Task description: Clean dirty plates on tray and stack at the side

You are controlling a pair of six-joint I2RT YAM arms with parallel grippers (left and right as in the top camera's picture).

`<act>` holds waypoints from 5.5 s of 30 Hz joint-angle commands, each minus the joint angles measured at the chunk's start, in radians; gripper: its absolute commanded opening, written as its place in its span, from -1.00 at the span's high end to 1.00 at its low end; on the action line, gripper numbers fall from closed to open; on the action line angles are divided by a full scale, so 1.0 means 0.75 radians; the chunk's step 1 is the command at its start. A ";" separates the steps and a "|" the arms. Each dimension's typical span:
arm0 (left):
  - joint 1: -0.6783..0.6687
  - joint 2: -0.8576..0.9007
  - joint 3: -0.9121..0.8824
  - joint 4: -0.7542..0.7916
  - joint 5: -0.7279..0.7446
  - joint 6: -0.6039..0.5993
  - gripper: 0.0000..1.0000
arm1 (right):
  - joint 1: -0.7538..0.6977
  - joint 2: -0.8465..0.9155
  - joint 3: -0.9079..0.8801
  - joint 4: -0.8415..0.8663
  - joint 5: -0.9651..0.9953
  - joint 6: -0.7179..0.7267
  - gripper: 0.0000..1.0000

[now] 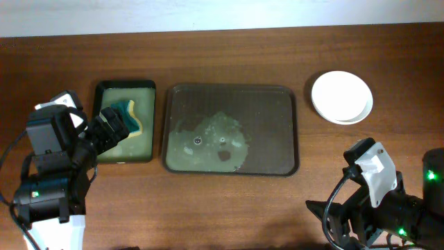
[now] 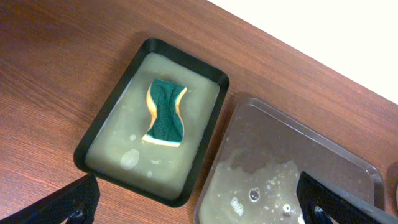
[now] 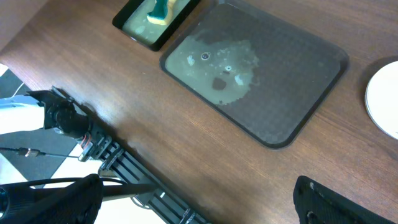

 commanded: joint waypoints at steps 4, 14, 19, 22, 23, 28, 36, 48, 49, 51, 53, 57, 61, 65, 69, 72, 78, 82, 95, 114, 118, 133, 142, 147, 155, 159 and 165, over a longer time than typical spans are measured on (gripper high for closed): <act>0.007 -0.009 0.008 0.002 0.004 -0.012 -0.99 | -0.095 -0.135 0.006 -0.008 0.012 -0.017 -0.97; 0.007 -0.009 0.008 0.002 0.004 -0.012 -0.99 | -0.164 -0.492 -0.313 0.369 0.117 -0.059 -0.97; 0.007 -0.009 0.008 0.002 0.004 -0.012 -0.99 | -0.164 -0.852 -1.303 1.212 0.115 -0.152 -0.97; 0.007 -0.009 0.008 0.002 0.004 -0.012 -0.99 | -0.164 -1.013 -1.705 1.633 0.075 -0.152 -0.97; 0.007 -0.009 0.008 0.002 0.004 -0.012 -0.99 | -0.164 -1.062 -1.810 1.758 0.065 -0.152 -0.97; 0.007 -0.009 0.008 0.002 0.004 -0.012 -0.99 | -0.164 -1.241 -2.119 2.065 0.052 -0.153 -0.97; 0.007 -0.009 0.008 0.002 0.004 -0.012 -0.99 | -0.165 -1.276 -2.346 2.396 0.141 -0.175 -0.97; 0.007 -0.009 0.008 0.002 0.004 -0.012 -0.99 | -0.240 -1.276 -2.346 2.148 0.604 -0.075 -0.97; 0.007 -0.009 0.008 0.002 0.004 -0.012 -0.99 | -0.256 -1.276 -2.346 2.148 0.600 -0.075 -0.97; 0.007 -0.009 0.008 0.002 0.004 -0.013 -0.99 | -0.259 -1.276 -2.346 2.149 0.601 -0.076 -0.97; 0.007 -0.009 0.008 0.002 0.004 -0.012 -0.99 | -0.258 -1.276 -2.346 2.149 0.601 -0.075 -0.97; 0.007 -0.009 0.008 0.002 0.004 -0.012 -0.99 | -0.258 -1.276 -2.346 2.149 0.601 -0.075 -0.97; 0.007 -0.009 0.008 0.002 0.004 -0.012 -0.99 | -0.258 -1.276 -2.346 2.149 0.601 -0.076 -0.97; 0.007 -0.009 0.008 0.002 0.004 -0.013 -0.99 | -0.258 -1.276 -2.346 2.149 0.602 -0.076 -0.97; 0.007 -0.009 0.008 0.002 0.004 -0.012 -0.99 | -0.258 -1.276 -2.346 2.146 0.605 0.165 -0.97; 0.007 -0.009 0.008 0.002 0.004 -0.013 -0.99 | -0.258 -1.276 -2.346 2.146 0.607 0.274 -0.97; 0.007 -0.009 0.008 0.002 0.004 -0.012 -0.99 | -0.258 -1.276 -2.346 2.147 0.601 0.274 -0.97; 0.007 -0.009 0.008 0.002 0.004 -0.013 -0.99 | -0.258 -1.276 -2.346 2.147 0.601 0.274 -0.97; 0.007 -0.009 0.008 -0.043 0.002 -0.012 -0.99 | -0.258 -1.276 -2.346 2.147 0.601 0.274 -0.97; -0.318 -1.140 -1.379 1.158 -0.146 0.332 -0.99 | -0.258 -1.276 -2.346 2.147 0.601 0.274 -0.97; -0.318 -1.245 -1.497 1.217 -0.152 0.332 -0.99 | -0.258 -1.276 -2.346 2.147 0.601 0.274 -0.97; -0.243 -1.363 -1.555 1.240 0.069 0.716 -0.99 | -0.258 -1.276 -2.346 2.147 0.601 0.274 -0.97; -0.243 -1.363 -1.555 1.051 -0.037 0.671 -0.99 | -0.258 -1.276 -2.346 2.147 0.601 0.274 -0.97; -0.243 -1.363 -1.555 1.050 -0.047 0.672 -0.99 | -0.258 -1.276 -2.346 2.147 0.601 0.274 -0.97; -0.243 -1.363 -1.555 1.053 -0.133 0.512 -0.99 | -0.258 -1.276 -2.346 2.147 0.601 0.274 -0.97; -0.243 -1.362 -1.555 1.055 -0.182 0.433 -0.99 | -0.258 -1.276 -2.346 2.147 0.601 0.274 -0.97; -0.243 -1.362 -1.555 1.058 -0.208 0.411 -0.99 | -0.258 -1.276 -2.346 2.147 0.601 0.274 -0.97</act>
